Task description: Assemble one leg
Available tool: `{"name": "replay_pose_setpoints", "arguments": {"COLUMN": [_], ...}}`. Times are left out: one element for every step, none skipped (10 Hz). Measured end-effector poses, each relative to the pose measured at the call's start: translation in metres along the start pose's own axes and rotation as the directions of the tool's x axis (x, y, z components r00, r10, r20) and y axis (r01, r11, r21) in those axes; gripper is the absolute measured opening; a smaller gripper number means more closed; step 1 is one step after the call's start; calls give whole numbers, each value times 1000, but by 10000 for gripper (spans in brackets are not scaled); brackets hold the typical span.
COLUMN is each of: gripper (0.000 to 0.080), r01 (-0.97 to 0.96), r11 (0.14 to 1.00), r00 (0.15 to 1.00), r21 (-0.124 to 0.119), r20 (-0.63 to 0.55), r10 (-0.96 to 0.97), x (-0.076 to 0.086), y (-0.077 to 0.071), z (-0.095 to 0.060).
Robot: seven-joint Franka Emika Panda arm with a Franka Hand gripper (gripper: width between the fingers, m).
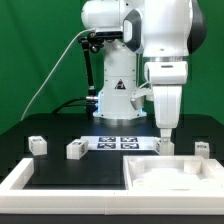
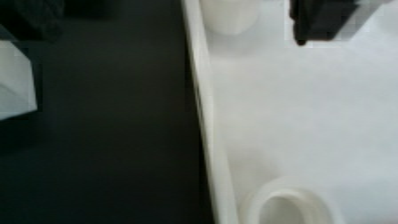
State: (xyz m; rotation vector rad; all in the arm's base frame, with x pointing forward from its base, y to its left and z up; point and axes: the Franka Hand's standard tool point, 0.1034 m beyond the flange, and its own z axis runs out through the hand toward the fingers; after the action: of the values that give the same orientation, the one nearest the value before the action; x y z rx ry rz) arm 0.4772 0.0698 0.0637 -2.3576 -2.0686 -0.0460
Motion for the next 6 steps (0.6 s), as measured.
{"name": "replay_pose_setpoints", "arguments": {"gripper": [649,649,649,649,649,649], "r01": [-11,-12,-70,-145,-254,-416], "r11": [1000,1000,997,989,967,909], "r00": [1000,1000,998,989,967,909], "r21": [5,6,6,6,4,4], "r20": [1,1,0,1,-5,-25], "r10": [11,12,70,145,254,416], "x": [-2,-2,-2,-2,-1,0], "y": [-1,-1,-1,-1,-2,-8], "z": [3,3,3,3,4,8]}}
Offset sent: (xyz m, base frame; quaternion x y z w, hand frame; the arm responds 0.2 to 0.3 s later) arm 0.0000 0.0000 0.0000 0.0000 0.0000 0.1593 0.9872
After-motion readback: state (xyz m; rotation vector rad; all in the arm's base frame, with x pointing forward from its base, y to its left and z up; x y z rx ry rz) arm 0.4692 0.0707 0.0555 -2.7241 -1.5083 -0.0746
